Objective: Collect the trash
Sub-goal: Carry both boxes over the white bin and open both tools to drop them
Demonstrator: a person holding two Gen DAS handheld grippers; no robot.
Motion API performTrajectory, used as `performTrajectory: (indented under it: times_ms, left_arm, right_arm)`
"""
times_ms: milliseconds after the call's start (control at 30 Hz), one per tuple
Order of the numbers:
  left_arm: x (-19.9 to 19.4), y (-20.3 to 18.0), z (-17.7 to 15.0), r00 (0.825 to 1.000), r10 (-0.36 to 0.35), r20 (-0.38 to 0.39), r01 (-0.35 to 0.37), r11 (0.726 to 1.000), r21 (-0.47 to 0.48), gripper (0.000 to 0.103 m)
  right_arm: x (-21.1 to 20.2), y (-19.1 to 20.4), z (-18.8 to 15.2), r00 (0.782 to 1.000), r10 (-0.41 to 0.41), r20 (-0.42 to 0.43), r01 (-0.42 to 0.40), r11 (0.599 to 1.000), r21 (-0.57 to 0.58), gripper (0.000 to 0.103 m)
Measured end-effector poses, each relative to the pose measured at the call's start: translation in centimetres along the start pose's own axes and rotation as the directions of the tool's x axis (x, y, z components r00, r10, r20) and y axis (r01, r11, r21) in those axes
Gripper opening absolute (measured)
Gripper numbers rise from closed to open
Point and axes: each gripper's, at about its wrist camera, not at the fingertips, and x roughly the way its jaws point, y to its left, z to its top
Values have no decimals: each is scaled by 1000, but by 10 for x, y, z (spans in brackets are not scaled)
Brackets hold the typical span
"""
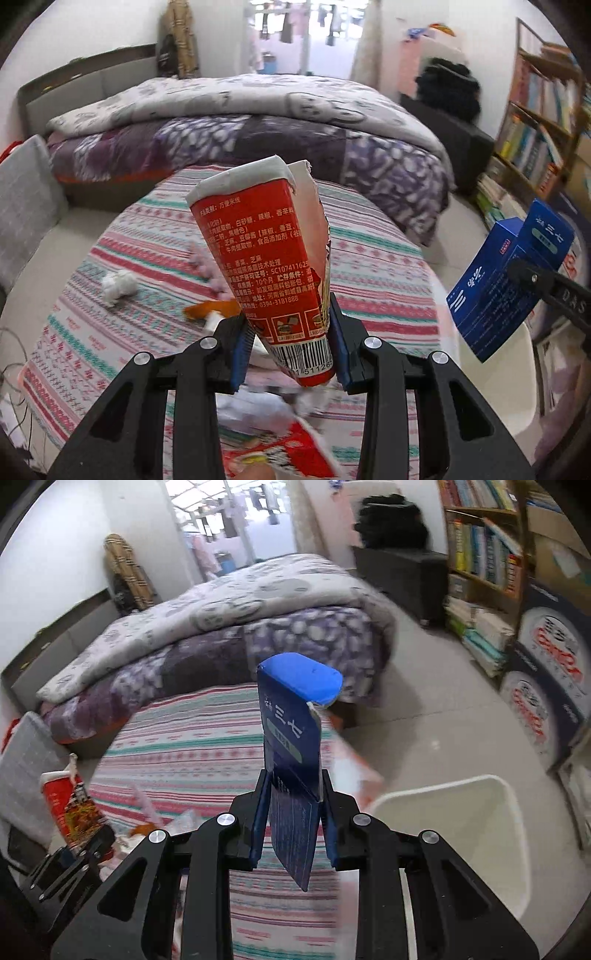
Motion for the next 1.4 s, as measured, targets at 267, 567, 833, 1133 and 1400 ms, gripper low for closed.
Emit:
performTrajectory:
  times_ms: [267, 567, 833, 1133, 1400]
  left_arm:
    - [3, -54, -16, 991, -124, -48, 128, 988, 81, 36]
    - [2, -125, -43, 963, -242, -114, 261, 946, 195, 37]
    - [-4, -187, -61, 937, -305, -168, 339, 910, 239, 37]
    - [-8, -233, -51, 911, -362, -197, 405, 877, 259, 53]
    - [-10, -225, -36, 902, -388, -190, 425, 875, 232, 68]
  right_arm:
    - [-10, -70, 3, 994, -100, -38, 103, 989, 105, 26]
    - [-39, -138, 8, 980, -197, -3, 191, 944, 269, 71]
    - [-59, -174, 17, 985, -165, 43, 135, 909, 395, 79]
    - [-78, -204, 19, 982, -167, 83, 107, 866, 488, 86]
    - [-77, -199, 18, 980, -181, 88, 117, 871, 478, 95]
